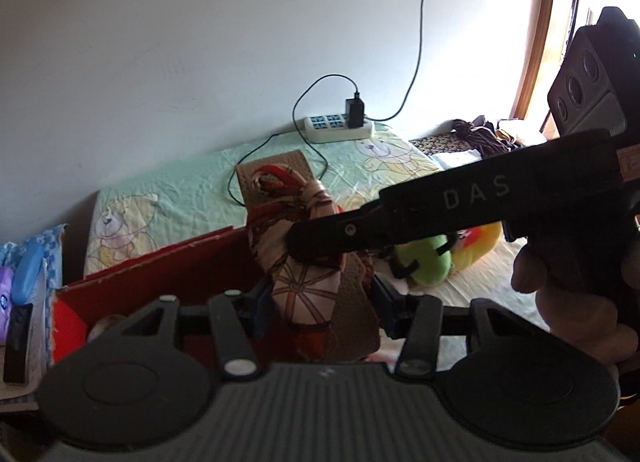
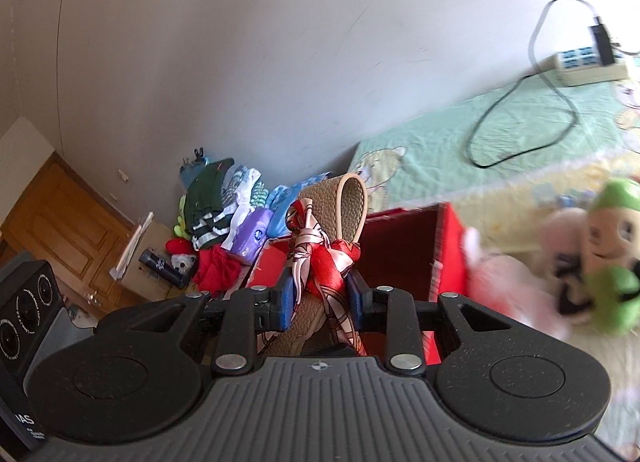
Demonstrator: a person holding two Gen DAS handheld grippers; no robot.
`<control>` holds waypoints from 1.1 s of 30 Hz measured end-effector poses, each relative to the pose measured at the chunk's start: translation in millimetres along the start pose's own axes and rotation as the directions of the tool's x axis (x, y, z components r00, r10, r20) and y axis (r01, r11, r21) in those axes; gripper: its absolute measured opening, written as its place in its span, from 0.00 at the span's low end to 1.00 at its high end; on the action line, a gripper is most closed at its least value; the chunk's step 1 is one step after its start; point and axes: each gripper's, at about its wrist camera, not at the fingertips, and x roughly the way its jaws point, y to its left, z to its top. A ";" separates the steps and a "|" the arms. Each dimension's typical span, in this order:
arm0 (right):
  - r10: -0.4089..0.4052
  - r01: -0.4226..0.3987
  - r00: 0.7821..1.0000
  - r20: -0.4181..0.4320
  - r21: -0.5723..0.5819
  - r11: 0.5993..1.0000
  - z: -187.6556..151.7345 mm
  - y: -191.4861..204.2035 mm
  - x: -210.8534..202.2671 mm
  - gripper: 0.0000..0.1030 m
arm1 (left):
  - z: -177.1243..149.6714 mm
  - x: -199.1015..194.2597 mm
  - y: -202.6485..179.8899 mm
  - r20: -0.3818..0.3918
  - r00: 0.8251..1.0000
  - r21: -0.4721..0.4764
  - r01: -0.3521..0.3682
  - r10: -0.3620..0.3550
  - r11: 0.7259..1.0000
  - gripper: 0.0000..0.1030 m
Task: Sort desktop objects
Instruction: 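Lift the wrapped item with the right gripper and carry it over the red box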
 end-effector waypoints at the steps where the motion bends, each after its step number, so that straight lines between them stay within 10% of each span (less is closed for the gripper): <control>1: -0.002 0.001 1.000 -0.014 -0.005 1.000 2.5 2.7 10.5 0.29 | -1.0 1.5 10.3 -0.010 1.000 -0.008 -0.005 0.005 1.000 0.50; 13: -0.064 0.077 0.969 -0.240 0.043 0.996 -4.7 -1.8 121.6 0.29 | -38.4 68.9 96.0 -0.218 0.976 -0.084 -0.022 0.003 0.996 0.50; 33: -0.123 0.220 0.866 -0.484 0.148 0.964 -18.1 -27.9 210.7 0.29 | -57.4 145.3 142.1 -0.539 0.841 -0.153 -0.052 -0.040 0.987 0.50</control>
